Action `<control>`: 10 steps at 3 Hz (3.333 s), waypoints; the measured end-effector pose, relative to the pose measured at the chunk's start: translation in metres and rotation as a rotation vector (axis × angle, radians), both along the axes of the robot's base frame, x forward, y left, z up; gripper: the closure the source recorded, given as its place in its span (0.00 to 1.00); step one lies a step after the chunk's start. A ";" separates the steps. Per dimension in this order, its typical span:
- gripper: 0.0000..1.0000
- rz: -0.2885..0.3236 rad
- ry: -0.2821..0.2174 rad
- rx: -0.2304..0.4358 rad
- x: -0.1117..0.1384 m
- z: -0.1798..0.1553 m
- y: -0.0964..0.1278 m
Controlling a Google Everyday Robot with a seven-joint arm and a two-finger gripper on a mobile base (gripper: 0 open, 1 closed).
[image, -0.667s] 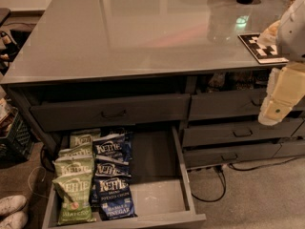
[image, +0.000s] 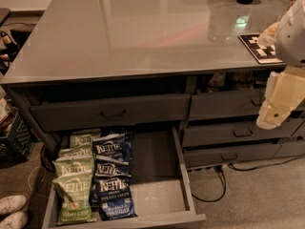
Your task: Pick green jalapeno chip bag from middle drawer and place on counter
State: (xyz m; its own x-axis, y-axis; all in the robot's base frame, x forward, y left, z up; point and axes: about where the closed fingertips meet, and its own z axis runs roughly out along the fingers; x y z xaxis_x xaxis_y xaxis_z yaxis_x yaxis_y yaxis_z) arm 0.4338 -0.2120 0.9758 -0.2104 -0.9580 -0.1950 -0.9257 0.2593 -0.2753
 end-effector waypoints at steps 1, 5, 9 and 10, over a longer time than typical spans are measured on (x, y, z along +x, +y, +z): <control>0.00 0.009 0.005 0.014 -0.013 -0.021 0.024; 0.00 0.139 0.167 0.113 -0.040 -0.118 0.093; 0.00 0.204 0.274 0.231 -0.031 -0.218 0.167; 0.00 0.231 0.281 0.249 -0.040 -0.241 0.205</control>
Offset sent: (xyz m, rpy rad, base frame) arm -0.0336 0.0811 -0.1073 0.0816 0.1291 0.1106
